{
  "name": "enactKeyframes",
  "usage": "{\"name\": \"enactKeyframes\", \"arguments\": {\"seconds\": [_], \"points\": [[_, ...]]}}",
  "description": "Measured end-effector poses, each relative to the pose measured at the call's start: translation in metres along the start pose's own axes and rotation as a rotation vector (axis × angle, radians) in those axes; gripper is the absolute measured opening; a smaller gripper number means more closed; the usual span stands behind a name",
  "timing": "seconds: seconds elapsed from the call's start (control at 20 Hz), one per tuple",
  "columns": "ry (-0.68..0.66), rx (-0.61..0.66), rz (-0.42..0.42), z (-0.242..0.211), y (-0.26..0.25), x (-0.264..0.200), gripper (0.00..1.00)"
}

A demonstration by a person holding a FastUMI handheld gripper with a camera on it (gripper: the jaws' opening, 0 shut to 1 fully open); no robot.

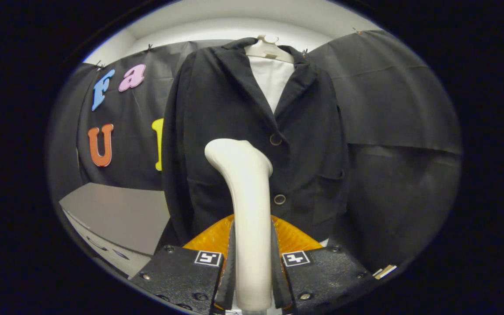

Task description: Iron the clothes twice with a garment steamer, once on the left side and once on the right side.

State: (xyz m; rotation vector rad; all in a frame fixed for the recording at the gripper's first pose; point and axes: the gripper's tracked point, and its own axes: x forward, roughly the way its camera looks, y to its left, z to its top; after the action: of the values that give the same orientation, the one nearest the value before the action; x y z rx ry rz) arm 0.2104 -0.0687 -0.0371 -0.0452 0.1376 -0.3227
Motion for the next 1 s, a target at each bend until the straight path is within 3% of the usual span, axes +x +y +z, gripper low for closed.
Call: {"name": "enactKeyframes", "arguments": {"seconds": [0.75, 1.0], "points": [[0.222, -0.020, -0.064, -0.105, 0.000, 0.026, 0.37], [0.297, -0.028, -0.083, -0.113, -0.004, 0.023, 0.37]]}}
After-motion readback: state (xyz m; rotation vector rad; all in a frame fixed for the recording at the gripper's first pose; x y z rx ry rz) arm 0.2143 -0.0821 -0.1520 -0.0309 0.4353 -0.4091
